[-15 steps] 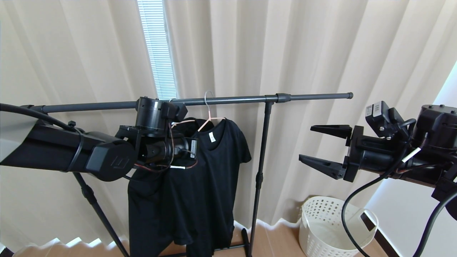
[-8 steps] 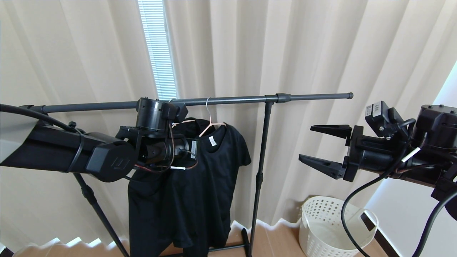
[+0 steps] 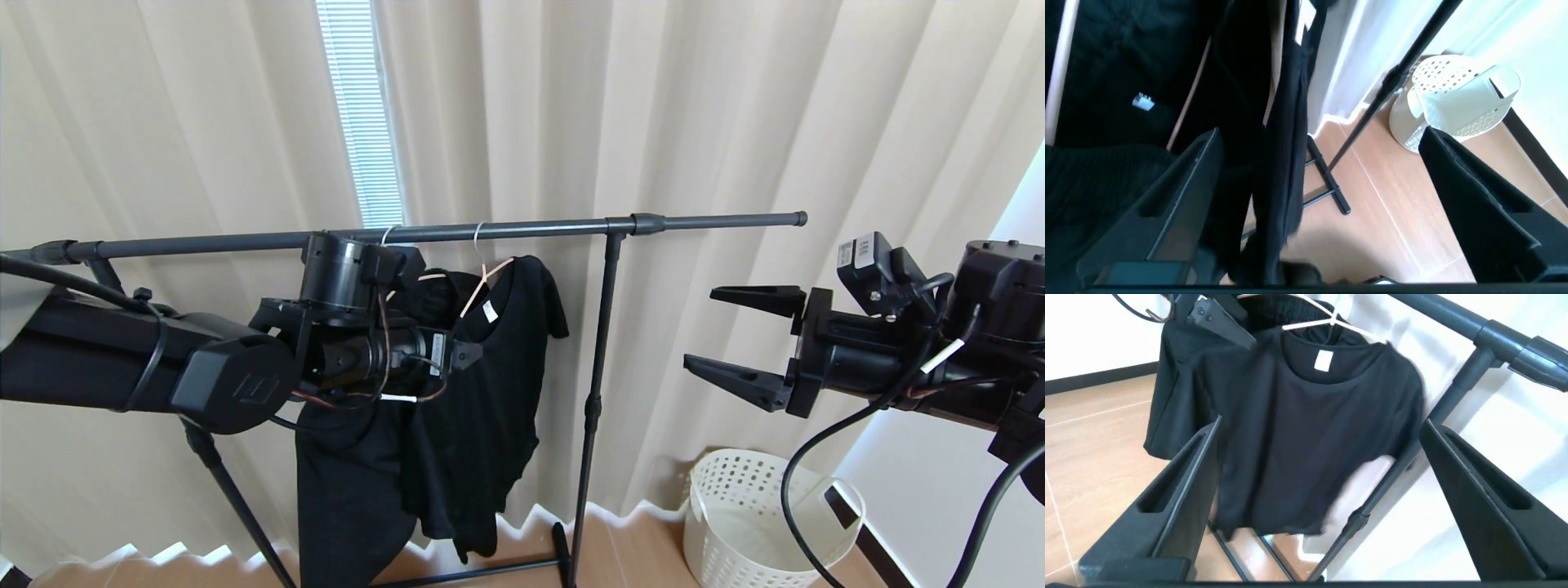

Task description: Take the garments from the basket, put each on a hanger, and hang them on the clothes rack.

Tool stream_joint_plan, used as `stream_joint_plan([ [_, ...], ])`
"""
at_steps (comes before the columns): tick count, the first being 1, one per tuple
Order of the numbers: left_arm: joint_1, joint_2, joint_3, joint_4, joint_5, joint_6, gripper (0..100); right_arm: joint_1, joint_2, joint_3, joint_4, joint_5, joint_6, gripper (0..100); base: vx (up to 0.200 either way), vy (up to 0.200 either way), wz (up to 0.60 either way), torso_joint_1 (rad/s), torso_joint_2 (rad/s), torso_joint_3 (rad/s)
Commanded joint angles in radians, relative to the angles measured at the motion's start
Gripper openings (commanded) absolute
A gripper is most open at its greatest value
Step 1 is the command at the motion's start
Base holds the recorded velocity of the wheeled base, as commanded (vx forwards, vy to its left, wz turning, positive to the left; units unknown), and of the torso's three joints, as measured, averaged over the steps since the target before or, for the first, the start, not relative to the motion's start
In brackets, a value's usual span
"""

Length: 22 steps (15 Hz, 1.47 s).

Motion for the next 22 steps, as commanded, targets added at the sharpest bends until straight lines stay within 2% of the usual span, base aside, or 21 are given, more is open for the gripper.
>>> stream_joint_plan([
  [1, -0.009, -0.128, 0.098, -0.041, -0.002, 0.001, 100, 0.005, -0.045, 0.029, -0.035, 0.000, -0.001, 100, 0.000, 0.000, 0.00, 0.000, 0.00, 0.000],
  [2, -0.010, -0.177, 0.152, -0.078, 0.000, 0.001, 100, 0.011, -0.069, 0.055, -0.064, -0.004, -0.002, 100, 0.000, 0.000, 0.00, 0.000, 0.00, 0.000],
  [3, -0.009, -0.286, 0.267, -0.130, 0.000, 0.002, 100, 0.011, -0.149, 0.095, -0.130, -0.067, 0.001, 100, 0.000, 0.000, 0.00, 0.000, 0.00, 0.000],
  [4, -0.007, -0.339, 0.328, -0.142, 0.000, 0.002, 100, 0.011, -0.196, 0.115, -0.135, -0.103, 0.004, 100, 0.000, 0.000, 0.00, 0.000, 0.00, 0.000],
  [5, -0.007, -0.344, 0.333, -0.142, 0.000, 0.002, 100, 0.009, -0.200, 0.116, -0.135, -0.104, 0.004, 100, 0.000, 0.000, 0.00, 0.000, 0.00, 0.000],
  [6, -0.004, -0.447, 0.440, -0.147, -0.004, 0.001, 100, 0.005, -0.302, 0.184, -0.118, -0.120, 0.012, 100, 0.000, 0.000, 0.00, 0.000, 0.00, 0.000],
  [7, -0.004, -0.508, 0.497, -0.147, -0.005, -0.003, 100, 0.003, -0.384, 0.241, -0.077, -0.130, 0.012, 100, 0.000, 0.000, 0.00, 0.000, 0.00, 0.000],
  [9, -0.007, -0.614, 0.604, -0.147, -0.010, -0.003, 100, 0.003, -0.537, 0.323, 0.077, -0.172, 0.019, 100, 0.000, 0.000, 0.00, 0.000, 0.00, 0.000],
  [11, -0.006, -0.654, 0.658, -0.147, -0.010, -0.001, 100, 0.003, -0.638, 0.371, 0.178, -0.205, 0.062, 100, 0.000, 0.000, 0.00, 0.000, 0.00, 0.000],
  [12, -0.006, -0.692, 0.698, -0.148, -0.011, -0.003, 100, -0.014, -0.707, 0.423, 0.198, -0.216, 0.133, 100, 0.000, 0.000, 0.00, 0.000, 0.00, 0.000],
  [13, -0.006, -0.709, 0.715, -0.153, -0.010, -0.003, 100, -0.026, -0.749, 0.449, 0.204, -0.216, 0.159, 100, 0.000, 0.000, 0.00, 0.000, 0.00, 0.000],
  [17, -0.009, -0.804, 0.818, -0.182, -0.011, -0.007, 100, -0.093, -0.879, 0.600, 0.209, -0.219, 0.167, 100, 0.000, 0.000, 0.00, 0.000, 0.00, 0.000],
  [18, -0.007, -0.847, 0.861, -0.182, -0.013, -0.009, 100, -0.139, -0.936, 0.646, 0.210, -0.222, 0.167, 100, 0.000, 0.000, 0.00, 0.000, 0.00, 0.000],
  [19, -0.007, -0.884, 0.896, -0.181, -0.013, -0.009, 100, -0.185, -0.980, 0.646, 0.227, -0.221, 0.165, 100, 0.000, 0.000, 0.00, 0.000, 0.00, 0.000],
  [21, -0.007, -0.951, 0.962, -0.181, -0.013, -0.009, 100, -0.241, -1.132, 0.646, 0.391, -0.222, 0.167, 100, 0.000, 0.000, 0.00, 0.000, 0.00, 0.000],
  [22, -0.007, -0.951, 0.962, -0.181, -0.013, -0.009, 100, -0.241, -1.132, 0.646, 0.391, -0.222, 0.167, 100, 0.000, 0.000, 0.00, 0.000, 0.00, 0.000],
])
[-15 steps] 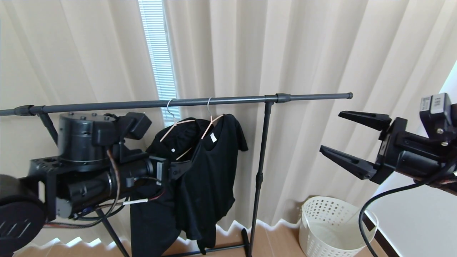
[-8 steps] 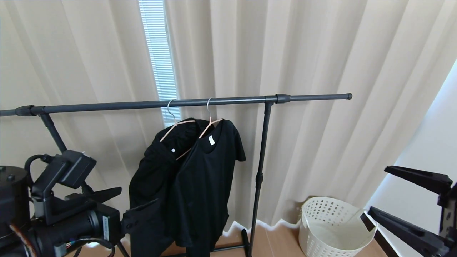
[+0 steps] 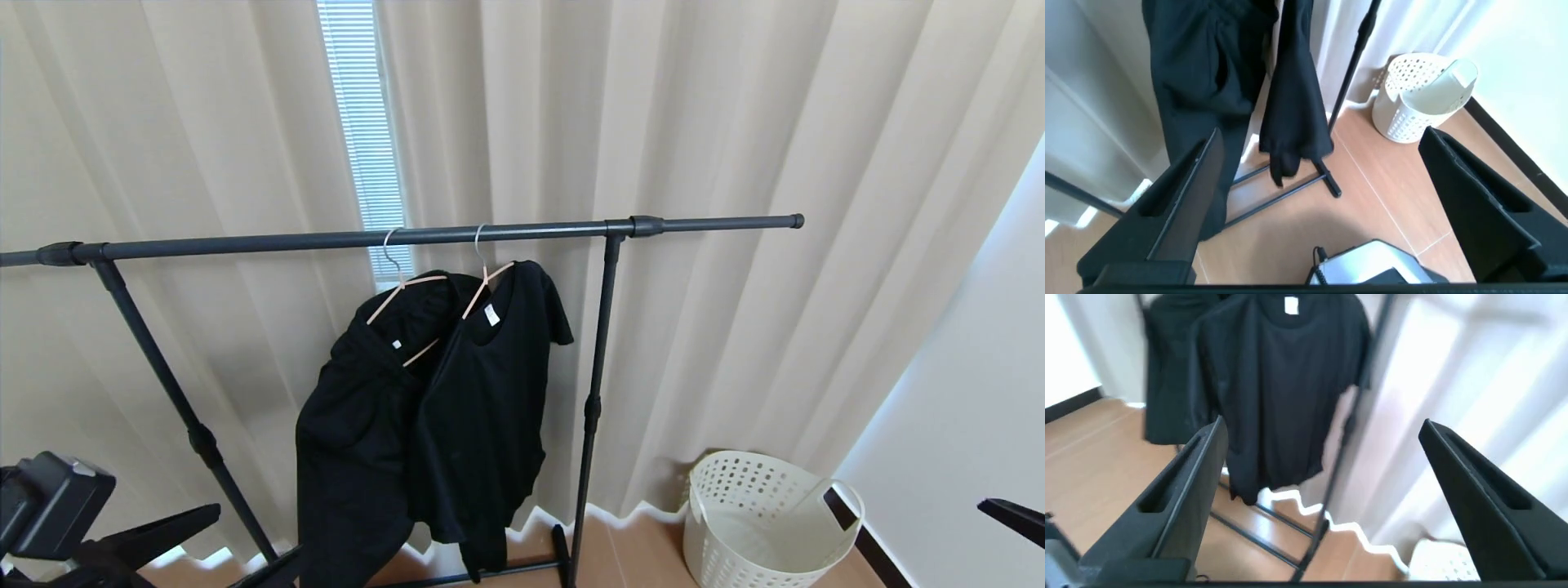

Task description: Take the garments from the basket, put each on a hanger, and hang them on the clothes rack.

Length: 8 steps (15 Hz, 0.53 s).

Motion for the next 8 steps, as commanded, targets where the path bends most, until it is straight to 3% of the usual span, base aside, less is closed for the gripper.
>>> stream_joint_plan([
  [1, 0.000, -0.119, 0.092, -0.001, 0.004, -0.002, 100, -0.031, -0.260, 0.007, 0.182, 0.000, -0.004, 100, 0.000, 0.000, 0.00, 0.000, 0.00, 0.000],
  [4, 0.002, -0.242, 0.126, 0.030, 0.004, -0.003, 100, -0.031, -0.467, 0.007, 0.391, -0.001, -0.001, 100, 0.000, 0.000, 0.00, 0.000, 0.00, 0.000],
  [8, -0.025, -0.410, 0.126, 0.202, 0.001, 0.004, 100, -0.041, -0.534, 0.007, 0.397, -0.014, 0.001, 100, 0.000, 0.000, 0.00, 0.000, 0.00, 0.000],
])
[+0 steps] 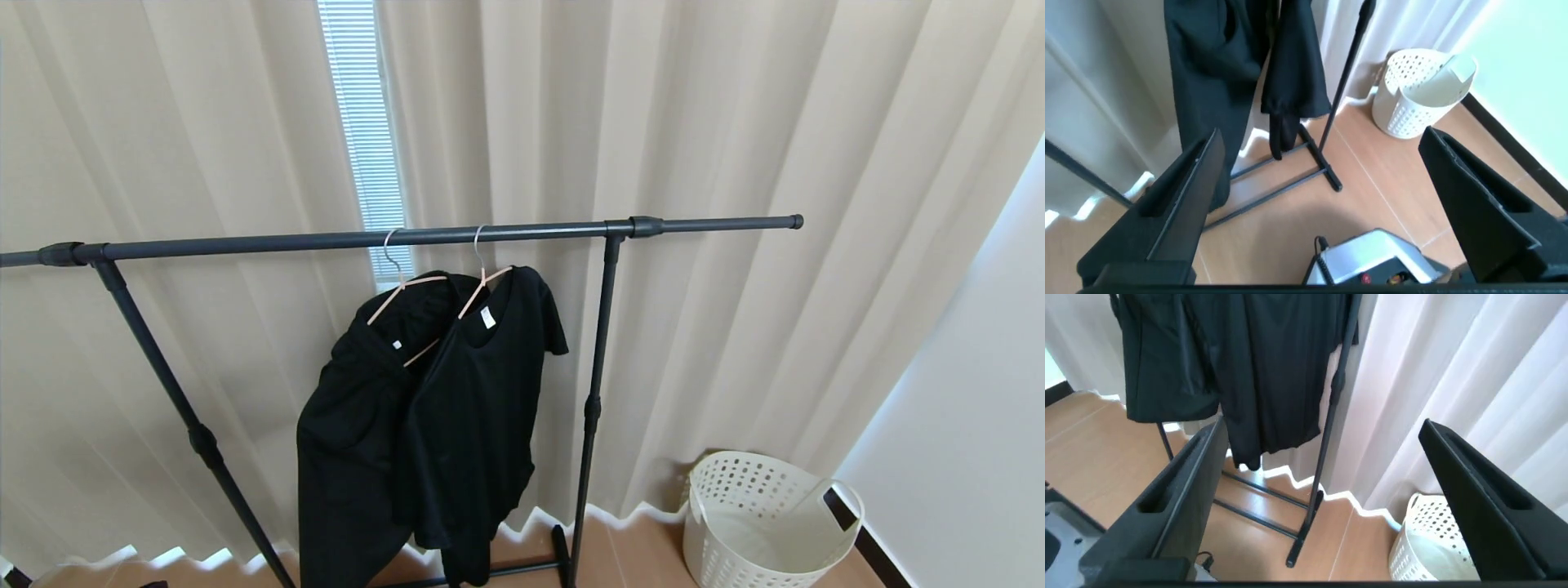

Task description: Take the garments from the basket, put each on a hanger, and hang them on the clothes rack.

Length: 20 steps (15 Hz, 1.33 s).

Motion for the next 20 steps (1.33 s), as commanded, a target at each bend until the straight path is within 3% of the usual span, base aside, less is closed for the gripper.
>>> stream_joint_plan([
  [1, -0.061, -0.205, 0.004, 0.160, -0.004, 0.002, 100, -0.002, -0.101, 0.001, 0.001, -0.029, 0.002, 100, 0.000, 0.000, 0.00, 0.000, 0.00, 0.000],
  [3, -0.090, -0.261, 0.004, 0.200, -0.022, 0.002, 100, -0.001, -0.103, 0.001, 0.000, -0.039, 0.008, 100, 0.000, 0.000, 0.00, 0.000, 0.00, 0.000],
  [5, -0.079, -0.259, 0.004, 0.209, -0.012, 0.063, 100, -0.001, -0.101, 0.001, 0.000, -0.042, 0.014, 100, 0.000, 0.000, 0.00, 0.000, 0.00, 0.000],
  [6, 0.031, -0.294, 0.004, 0.221, -0.004, 0.150, 100, -0.001, -0.103, 0.001, 0.000, -0.050, 0.014, 100, 0.000, 0.000, 0.00, 0.000, 0.00, 0.000],
  [7, 0.206, -0.336, 0.004, 0.220, -0.007, 0.201, 100, -0.001, -0.101, 0.001, 0.000, -0.073, 0.016, 100, 0.000, 0.000, 0.00, 0.000, 0.00, 0.000],
  [8, 0.366, -0.368, 0.004, 0.220, -0.015, 0.229, 100, -0.001, -0.101, 0.001, 0.000, -0.082, 0.016, 100, 0.000, 0.000, 0.00, 0.000, 0.00, 0.000],
  [9, 0.464, -0.456, 0.004, 0.221, -0.042, 0.233, 100, 0.001, -0.101, 0.001, 0.000, -0.084, 0.016, 100, 0.000, 0.000, 0.00, 0.000, 0.00, 0.000],
  [11, 0.468, -0.675, 0.004, 0.254, -0.217, 0.223, 100, 0.001, -0.101, 0.001, -0.002, -0.085, 0.016, 100, 0.000, 0.000, 0.00, 0.000, 0.00, 0.000],
  [13, 0.464, -0.672, 0.004, 0.249, -0.196, 0.213, 100, 0.001, -0.103, 0.001, -0.009, -0.095, 0.016, 100, 0.000, 0.000, 0.00, 0.000, 0.00, 0.000],
  [14, 0.464, -0.672, 0.004, 0.249, -0.193, 0.213, 100, 0.001, -0.103, 0.001, -0.026, -0.135, 0.014, 100, 0.000, 0.000, 0.00, 0.000, 0.00, 0.000],
  [17, 0.464, -0.673, 0.004, 0.243, -0.154, 0.177, 100, 0.013, -0.120, 0.001, -0.025, -0.378, 0.008, 100, 0.000, 0.000, 0.00, 0.000, 0.00, 0.000],
  [20, 0.464, -0.673, 0.004, 0.241, -0.153, 0.143, 100, 0.045, -0.179, 0.001, -0.009, -0.391, 0.043, 100, 0.000, 0.000, 0.00, 0.000, 0.00, 0.000],
])
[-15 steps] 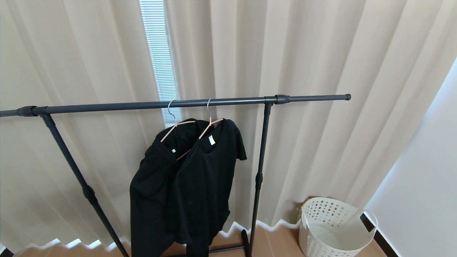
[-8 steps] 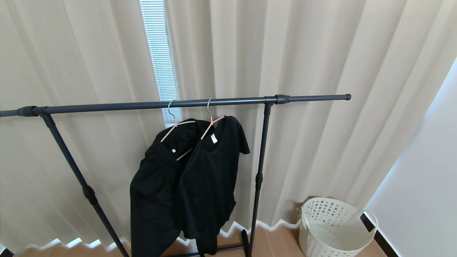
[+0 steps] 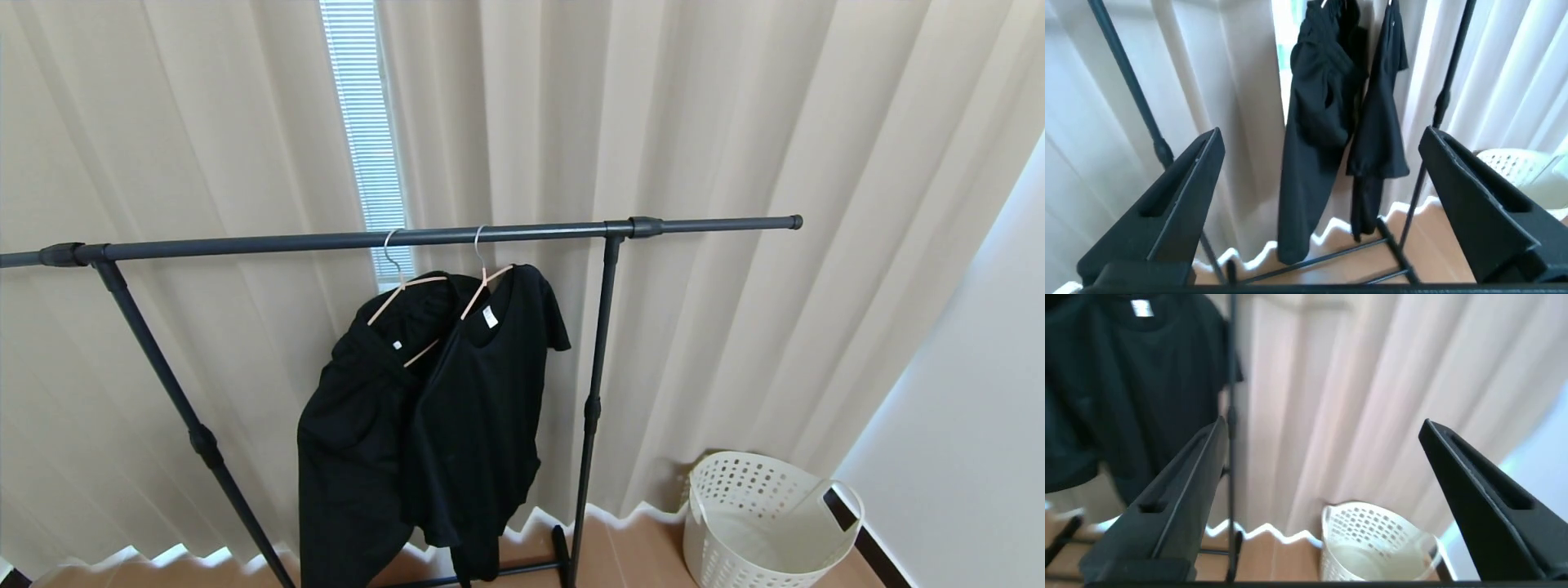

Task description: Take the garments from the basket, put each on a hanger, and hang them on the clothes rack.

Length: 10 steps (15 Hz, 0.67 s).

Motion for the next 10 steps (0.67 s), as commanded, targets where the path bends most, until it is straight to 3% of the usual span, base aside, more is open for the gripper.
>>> stream_joint_plan([
  [1, 0.000, -0.004, 0.000, -0.001, 0.000, -0.001, 100, 0.008, -0.025, 0.000, -0.003, 0.000, 0.010, 100, 0.000, 0.000, 0.00, 0.000, 0.00, 0.000],
  [10, 0.000, -0.004, 0.000, -0.001, 0.000, -0.001, 100, 0.008, -0.025, 0.000, -0.005, 0.000, 0.012, 100, 0.000, 0.000, 0.00, 0.000, 0.00, 0.000],
])
